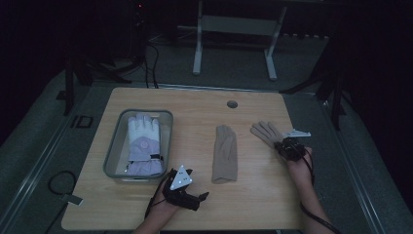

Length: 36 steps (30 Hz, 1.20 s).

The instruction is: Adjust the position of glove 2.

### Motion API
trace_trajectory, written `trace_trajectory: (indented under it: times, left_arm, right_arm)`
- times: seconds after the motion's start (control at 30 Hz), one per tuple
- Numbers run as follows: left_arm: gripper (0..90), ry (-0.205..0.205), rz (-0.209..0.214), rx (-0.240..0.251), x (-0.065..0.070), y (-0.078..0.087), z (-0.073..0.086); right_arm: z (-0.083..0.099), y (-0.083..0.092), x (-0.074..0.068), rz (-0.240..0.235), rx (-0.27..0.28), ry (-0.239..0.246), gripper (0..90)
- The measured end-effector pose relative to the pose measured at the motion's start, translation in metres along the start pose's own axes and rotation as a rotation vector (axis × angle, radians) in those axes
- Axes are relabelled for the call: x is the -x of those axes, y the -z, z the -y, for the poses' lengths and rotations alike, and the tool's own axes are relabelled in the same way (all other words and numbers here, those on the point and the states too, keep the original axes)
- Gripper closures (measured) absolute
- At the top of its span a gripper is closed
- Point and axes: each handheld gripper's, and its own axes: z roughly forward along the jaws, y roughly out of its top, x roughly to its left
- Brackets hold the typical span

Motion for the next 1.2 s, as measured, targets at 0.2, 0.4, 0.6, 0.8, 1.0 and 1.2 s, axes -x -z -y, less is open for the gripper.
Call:
trace_trajectory:
  times: [0.2,0.4,0.6,0.8,1.0,1.2]
  left_arm:
    - [2.0,-0.001,0.001,-0.001,0.000,0.001,-0.001]
    - [2.0,-0.001,0.001,0.007,0.000,0.002,-0.002]
    - [2.0,-0.006,-0.001,0.014,0.001,0.004,-0.003]
    - [2.0,-0.008,0.002,0.015,0.000,0.004,-0.003]
    - [2.0,-0.007,0.012,0.014,0.000,0.005,-0.002]
    - [2.1,-0.009,0.021,0.017,0.000,0.004,-0.002]
  right_arm:
    - [-0.003,0.018,-0.007,0.036,0.036,-0.126,87.2]
    - [-0.007,0.042,-0.023,0.084,0.052,-0.241,87.1]
    - [0.000,0.041,-0.039,0.064,0.012,-0.349,86.8]
    - [0.002,0.017,-0.049,0.025,-0.064,-0.286,75.5]
    - [0.000,0.018,-0.046,-0.006,-0.038,-0.168,61.3]
    - [0.001,0.028,-0.022,-0.047,0.020,-0.048,53.7]
